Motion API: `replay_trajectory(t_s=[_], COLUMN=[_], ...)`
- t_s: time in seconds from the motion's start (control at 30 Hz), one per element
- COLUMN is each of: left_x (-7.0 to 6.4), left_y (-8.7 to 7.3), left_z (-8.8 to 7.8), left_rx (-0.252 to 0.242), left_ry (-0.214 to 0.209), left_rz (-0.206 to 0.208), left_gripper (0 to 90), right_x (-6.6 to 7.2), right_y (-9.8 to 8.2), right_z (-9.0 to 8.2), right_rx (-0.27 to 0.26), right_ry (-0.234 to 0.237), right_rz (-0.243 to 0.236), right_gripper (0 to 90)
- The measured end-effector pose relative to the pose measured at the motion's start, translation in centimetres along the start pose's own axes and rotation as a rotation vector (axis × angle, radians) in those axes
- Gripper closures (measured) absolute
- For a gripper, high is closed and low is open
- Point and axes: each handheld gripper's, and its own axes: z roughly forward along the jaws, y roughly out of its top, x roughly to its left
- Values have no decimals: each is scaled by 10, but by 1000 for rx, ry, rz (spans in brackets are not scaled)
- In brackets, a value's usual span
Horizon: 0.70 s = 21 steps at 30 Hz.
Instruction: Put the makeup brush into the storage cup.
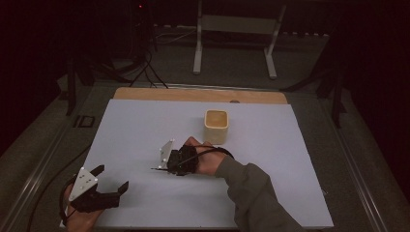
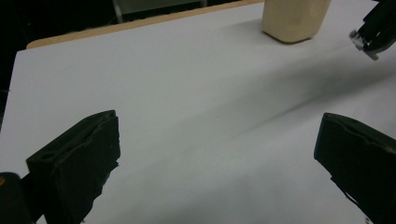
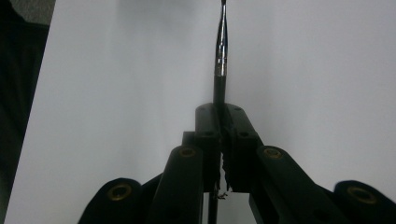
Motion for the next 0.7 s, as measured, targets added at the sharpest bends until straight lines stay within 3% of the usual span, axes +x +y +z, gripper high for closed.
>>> replay_trajectory(t_s=[0.7], left_x=[0], left_y=[0], left_z=[0], left_rx=[2], left_ry=[-1], left_rz=[1], left_gripper=[16], right_x=[-7], right_y=[-5], right_z=[-18], right_rx=[-119], right_ry=[-92], right_rz=[64], right_gripper=[853])
